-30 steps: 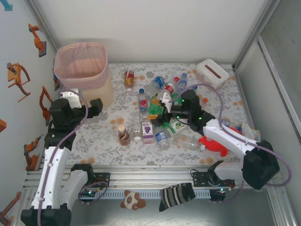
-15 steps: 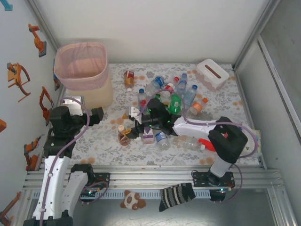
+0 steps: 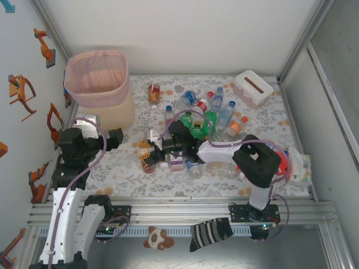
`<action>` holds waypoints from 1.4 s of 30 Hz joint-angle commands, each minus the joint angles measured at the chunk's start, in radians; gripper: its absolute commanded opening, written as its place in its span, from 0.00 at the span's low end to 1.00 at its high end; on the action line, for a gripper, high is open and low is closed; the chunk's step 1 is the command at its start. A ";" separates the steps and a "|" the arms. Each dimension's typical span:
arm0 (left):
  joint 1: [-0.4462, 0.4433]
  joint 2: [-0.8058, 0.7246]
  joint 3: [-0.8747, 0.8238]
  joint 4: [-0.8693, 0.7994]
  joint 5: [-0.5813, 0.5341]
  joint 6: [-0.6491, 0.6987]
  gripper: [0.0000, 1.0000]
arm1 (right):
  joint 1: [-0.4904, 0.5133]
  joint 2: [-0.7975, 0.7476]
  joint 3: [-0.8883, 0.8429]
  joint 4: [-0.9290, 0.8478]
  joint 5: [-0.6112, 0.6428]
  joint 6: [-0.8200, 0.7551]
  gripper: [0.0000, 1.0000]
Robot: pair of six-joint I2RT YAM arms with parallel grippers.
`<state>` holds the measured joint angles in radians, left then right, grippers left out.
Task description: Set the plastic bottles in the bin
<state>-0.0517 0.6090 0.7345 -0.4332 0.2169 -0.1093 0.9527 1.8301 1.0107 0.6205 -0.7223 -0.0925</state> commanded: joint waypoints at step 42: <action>-0.305 0.054 0.044 0.326 0.681 0.099 0.96 | 0.010 -0.563 0.312 -0.708 0.317 0.264 0.19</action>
<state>-0.2985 0.6243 0.7204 -0.1638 0.8402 -0.0463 0.9592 1.2942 1.2728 -0.0082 -0.3767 0.1265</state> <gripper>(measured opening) 0.960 0.338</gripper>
